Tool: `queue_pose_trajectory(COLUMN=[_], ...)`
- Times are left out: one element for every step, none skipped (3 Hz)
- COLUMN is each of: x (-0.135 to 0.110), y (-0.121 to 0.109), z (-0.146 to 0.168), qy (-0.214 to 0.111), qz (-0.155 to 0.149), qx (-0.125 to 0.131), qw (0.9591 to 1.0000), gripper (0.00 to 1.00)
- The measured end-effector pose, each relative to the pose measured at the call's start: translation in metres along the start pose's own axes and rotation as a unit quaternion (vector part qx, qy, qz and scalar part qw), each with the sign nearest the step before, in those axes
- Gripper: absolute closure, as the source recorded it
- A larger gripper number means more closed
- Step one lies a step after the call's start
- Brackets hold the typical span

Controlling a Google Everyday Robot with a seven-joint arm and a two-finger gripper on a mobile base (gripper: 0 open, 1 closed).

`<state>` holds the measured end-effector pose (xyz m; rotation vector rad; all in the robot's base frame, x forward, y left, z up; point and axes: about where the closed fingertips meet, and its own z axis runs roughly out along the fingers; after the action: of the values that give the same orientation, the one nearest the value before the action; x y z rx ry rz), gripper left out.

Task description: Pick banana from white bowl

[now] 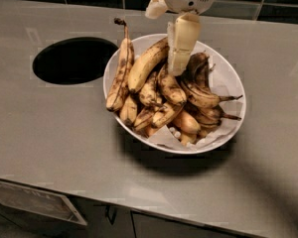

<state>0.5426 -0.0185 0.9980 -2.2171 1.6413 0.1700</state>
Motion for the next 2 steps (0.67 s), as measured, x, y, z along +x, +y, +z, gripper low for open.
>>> queue_pose_trajectory(x=[0.0031, 0.0012], y=[0.0147, 0.0102], z=[-0.0144, -0.0156], qy=[0.014, 0.019], qz=[0.002, -0.005], qx=[0.000, -0.008], qw=[0.9999, 0.9998], gripper=[0.15, 0.10])
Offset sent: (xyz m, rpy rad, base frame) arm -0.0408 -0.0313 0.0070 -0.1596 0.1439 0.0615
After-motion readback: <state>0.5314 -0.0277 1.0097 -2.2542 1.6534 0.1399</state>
